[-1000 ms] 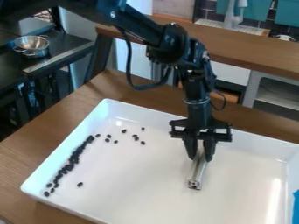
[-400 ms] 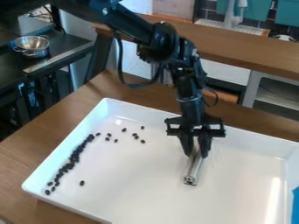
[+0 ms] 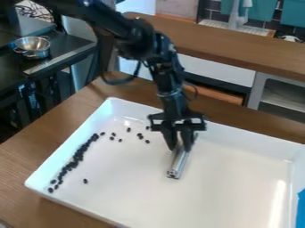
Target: Sweep into pile
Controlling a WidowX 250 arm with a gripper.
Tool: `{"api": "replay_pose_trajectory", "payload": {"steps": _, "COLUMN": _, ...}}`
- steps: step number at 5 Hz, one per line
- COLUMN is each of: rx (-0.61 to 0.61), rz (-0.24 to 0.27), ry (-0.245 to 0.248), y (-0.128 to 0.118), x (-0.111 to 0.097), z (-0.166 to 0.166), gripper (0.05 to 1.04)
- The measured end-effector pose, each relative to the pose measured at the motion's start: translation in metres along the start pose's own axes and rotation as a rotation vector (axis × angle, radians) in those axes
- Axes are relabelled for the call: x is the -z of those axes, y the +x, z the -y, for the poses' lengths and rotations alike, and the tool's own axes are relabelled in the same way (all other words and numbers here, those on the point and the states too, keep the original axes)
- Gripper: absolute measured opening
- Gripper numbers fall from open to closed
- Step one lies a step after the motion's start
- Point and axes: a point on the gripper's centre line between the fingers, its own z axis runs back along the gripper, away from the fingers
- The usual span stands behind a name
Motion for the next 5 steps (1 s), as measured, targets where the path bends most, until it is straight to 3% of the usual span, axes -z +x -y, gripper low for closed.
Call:
{"api": "replay_pose_trajectory", "payload": {"steps": 3, "rx": -0.240, "rz": 0.031, "ry": 0.036, "y": -0.005, "x": -0.026, "z": -0.090, "gripper": 0.350}}
{"api": "replay_pose_trajectory", "payload": {"steps": 4, "rx": -0.401, "rz": 0.029, "ry": 0.011, "y": -0.016, "x": -0.027, "z": -0.095, "gripper": 0.350}}
{"api": "replay_pose_trajectory", "payload": {"steps": 5, "rx": -0.493, "rz": 0.033, "ry": 0.027, "y": -0.025, "x": -0.029, "z": -0.102, "gripper": 0.350}}
